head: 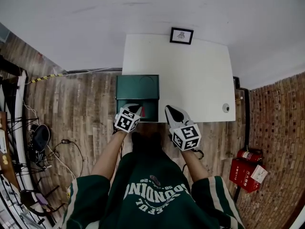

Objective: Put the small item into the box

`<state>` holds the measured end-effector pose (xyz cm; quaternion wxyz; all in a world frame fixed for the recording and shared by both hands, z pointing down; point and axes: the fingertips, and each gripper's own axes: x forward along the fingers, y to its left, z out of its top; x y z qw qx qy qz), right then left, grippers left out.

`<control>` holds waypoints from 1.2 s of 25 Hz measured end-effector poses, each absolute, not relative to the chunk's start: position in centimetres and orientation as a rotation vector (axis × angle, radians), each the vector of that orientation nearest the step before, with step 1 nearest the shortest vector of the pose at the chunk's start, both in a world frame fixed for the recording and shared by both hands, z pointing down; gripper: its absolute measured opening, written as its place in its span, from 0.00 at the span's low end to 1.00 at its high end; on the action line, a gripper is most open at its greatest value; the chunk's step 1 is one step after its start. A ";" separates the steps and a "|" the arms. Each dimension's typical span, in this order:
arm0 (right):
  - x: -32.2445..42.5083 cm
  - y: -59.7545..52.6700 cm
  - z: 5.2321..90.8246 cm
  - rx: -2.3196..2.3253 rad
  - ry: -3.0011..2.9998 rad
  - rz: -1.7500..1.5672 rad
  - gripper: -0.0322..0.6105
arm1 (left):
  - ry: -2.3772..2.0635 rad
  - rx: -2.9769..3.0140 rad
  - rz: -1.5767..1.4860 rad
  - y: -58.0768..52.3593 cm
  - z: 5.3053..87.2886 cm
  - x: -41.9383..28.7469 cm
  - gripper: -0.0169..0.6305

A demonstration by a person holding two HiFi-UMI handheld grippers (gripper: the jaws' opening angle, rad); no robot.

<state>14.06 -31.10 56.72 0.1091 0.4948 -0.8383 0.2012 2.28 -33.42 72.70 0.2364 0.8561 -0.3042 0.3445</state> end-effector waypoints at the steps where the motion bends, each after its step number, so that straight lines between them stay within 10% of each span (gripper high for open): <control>1: 13.9 -31.1 56.6 1.449 -2.471 0.587 0.05 | -0.845 2.350 0.923 -33.4 72.3 2.1 0.11; 30: 12.7 -36.0 47.5 1.452 -2.640 0.322 0.05 | -1.269 2.666 0.329 -37.6 48.9 -2.6 0.11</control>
